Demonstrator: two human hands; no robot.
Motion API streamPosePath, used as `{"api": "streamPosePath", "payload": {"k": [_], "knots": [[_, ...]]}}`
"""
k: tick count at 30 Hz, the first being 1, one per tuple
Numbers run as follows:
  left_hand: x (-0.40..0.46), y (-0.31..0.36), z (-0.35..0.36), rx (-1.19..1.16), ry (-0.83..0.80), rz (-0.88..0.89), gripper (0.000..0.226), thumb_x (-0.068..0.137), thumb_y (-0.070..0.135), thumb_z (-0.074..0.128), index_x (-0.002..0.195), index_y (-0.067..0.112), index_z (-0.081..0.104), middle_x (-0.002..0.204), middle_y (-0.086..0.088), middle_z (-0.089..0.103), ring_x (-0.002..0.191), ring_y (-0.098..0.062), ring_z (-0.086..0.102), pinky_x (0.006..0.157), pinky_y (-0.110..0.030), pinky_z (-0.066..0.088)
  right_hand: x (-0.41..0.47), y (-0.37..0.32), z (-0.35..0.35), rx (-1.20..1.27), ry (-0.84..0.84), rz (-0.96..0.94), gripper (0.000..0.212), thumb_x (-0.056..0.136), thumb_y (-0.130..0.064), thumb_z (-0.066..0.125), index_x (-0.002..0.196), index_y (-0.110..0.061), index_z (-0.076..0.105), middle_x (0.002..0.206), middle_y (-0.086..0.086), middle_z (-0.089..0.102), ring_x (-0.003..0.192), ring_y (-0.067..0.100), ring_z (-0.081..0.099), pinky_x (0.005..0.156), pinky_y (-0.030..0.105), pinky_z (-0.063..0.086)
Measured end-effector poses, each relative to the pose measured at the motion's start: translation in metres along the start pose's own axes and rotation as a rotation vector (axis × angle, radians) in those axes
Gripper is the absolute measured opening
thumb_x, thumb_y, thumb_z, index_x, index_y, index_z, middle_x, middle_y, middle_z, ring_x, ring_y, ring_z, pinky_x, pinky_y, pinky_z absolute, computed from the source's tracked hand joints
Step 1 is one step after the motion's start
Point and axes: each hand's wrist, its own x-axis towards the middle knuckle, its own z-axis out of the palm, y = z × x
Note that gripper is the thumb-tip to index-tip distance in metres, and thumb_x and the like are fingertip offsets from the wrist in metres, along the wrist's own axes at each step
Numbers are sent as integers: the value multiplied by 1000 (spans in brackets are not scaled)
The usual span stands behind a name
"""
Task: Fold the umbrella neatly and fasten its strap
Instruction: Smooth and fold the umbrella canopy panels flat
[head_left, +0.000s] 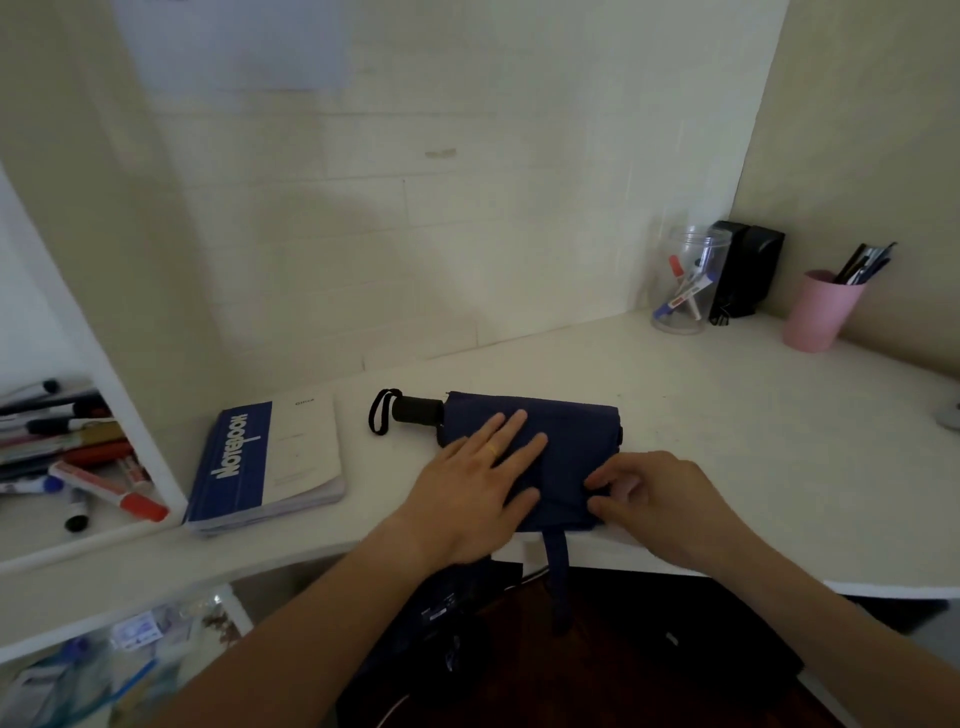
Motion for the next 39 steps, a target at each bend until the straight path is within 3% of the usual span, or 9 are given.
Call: {"api": "streamPosePath", "payload": {"k": [4,8,14,27,29,31,34,36,39], "knots": [[-5,1,10,36,29,17,62,105,57,17,161,38,-1,169,6,-16,155,-13,-17,128,-41,6,16,-41,0,-169,392,-194,26,99,-37,48,112,-30,70,122,-4,58,113,17,54,94,36,49],[-12,-1,13,11,28,30,63,100,60,4,160,39,-1,169,8,-16,155,-13,-19,128,-42,8,25,-43,45,-394,7,-334,59,104,-39,14,158,-16,20,168,5,9,155,22,6,124,39,18],[-22,-1,17,-34,-11,19,66,100,66,6,158,40,-12,168,13,-19,152,-6,-23,128,-39,2,16,-4,53,-487,-75,-395,71,97,-57,1,156,-20,-12,161,-6,-25,149,11,-24,123,29,-9],[-52,-27,-8,-31,-168,-106,81,95,76,8,161,31,-7,168,15,-13,154,-1,-9,128,-35,3,2,13,26,-465,-320,-344,78,83,-67,-11,153,-33,-17,159,-18,-27,145,-4,-26,122,24,-12],[-52,-33,-16,-13,-215,-122,78,96,74,6,162,32,1,168,14,-4,155,-2,0,127,-36,4,-3,14,20,-456,-353,-331,78,82,-69,-11,153,-37,-16,160,-20,-25,145,-5,-24,123,24,-9],[-44,-32,-31,58,-187,-113,75,98,70,4,153,32,39,163,10,32,148,-9,32,124,-37,18,-4,13,16,-489,-383,-327,81,80,-69,-12,153,-37,-16,159,-20,-25,146,-3,-23,123,25,-8],[-18,-17,-43,167,206,-17,62,101,58,18,110,23,69,116,2,69,108,-18,62,105,-34,40,1,7,11,-517,-412,-320,81,83,-68,-9,156,-33,-14,161,-17,-21,147,0,-21,122,25,-7],[-10,-4,-38,-58,252,53,47,103,50,34,142,30,52,147,1,52,134,-17,47,114,-29,33,1,2,10,-525,-433,-314,70,98,-60,6,158,-27,-10,164,-12,-17,149,3,-17,122,24,-7],[-15,3,-8,-125,-6,116,56,106,54,26,160,42,14,171,10,-4,156,-8,-5,128,-36,7,2,-7,4,-542,-459,-336,64,105,-50,19,160,-21,3,168,-4,-3,154,10,-5,123,24,-1]]}}
